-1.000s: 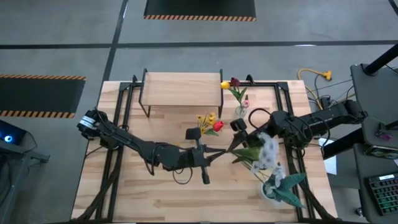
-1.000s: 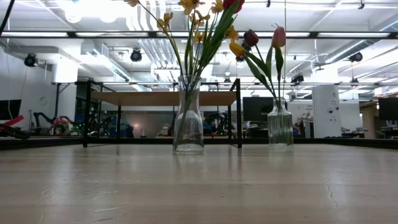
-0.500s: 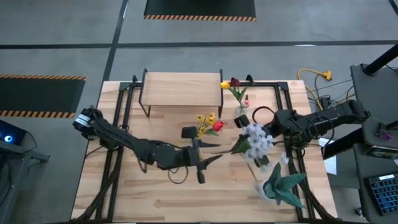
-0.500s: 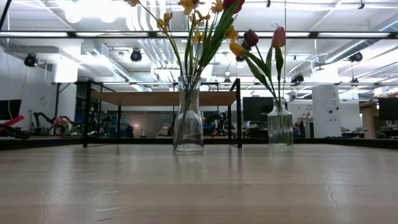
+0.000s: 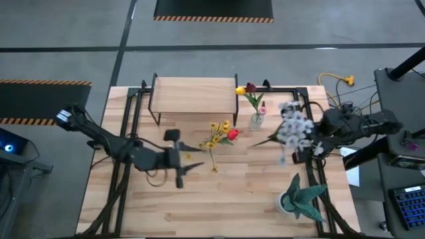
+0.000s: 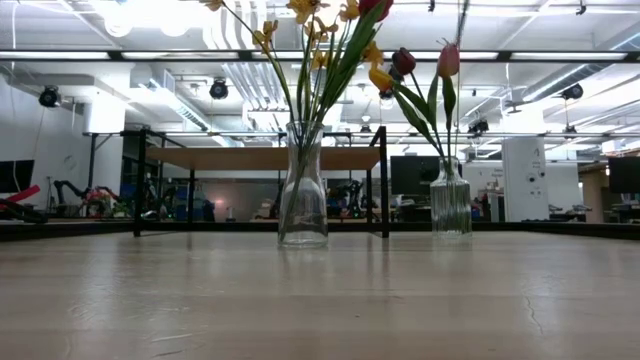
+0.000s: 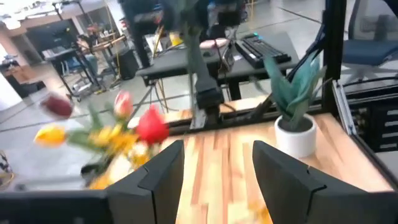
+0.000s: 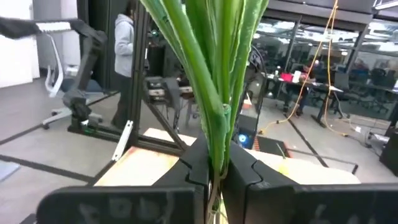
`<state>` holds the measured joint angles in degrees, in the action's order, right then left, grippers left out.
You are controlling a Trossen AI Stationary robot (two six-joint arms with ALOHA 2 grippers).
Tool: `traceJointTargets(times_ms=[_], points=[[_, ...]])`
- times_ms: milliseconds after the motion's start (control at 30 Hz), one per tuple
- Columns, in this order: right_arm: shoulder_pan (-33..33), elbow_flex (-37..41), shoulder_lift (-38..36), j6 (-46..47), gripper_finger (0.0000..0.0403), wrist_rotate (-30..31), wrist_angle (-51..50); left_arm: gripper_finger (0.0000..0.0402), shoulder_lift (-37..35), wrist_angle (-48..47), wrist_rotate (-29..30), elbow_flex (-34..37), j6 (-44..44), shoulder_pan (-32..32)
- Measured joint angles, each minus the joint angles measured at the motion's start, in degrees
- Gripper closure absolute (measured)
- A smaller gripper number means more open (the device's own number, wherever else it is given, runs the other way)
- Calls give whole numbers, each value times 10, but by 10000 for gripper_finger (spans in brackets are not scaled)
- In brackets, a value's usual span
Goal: Pick and place flowers into a vace then onto a shelf
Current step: Put the white flowers into the top transparent vase
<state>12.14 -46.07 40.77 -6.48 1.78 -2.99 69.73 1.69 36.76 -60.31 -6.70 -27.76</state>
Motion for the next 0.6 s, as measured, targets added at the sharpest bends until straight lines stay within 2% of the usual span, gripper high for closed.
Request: traceJointTargets(times_ms=[200, 367, 600], points=[[0, 20, -79, 1, 390, 79, -34, 227, -160, 145, -2, 236, -11, 1], [0, 39, -116, 1, 390, 168, -65, 227, -301, 307, -54, 423, -49, 13], [-1, 80, -126, -15, 390, 297, -46, 233, -514, 317, -114, 579, -46, 64]])
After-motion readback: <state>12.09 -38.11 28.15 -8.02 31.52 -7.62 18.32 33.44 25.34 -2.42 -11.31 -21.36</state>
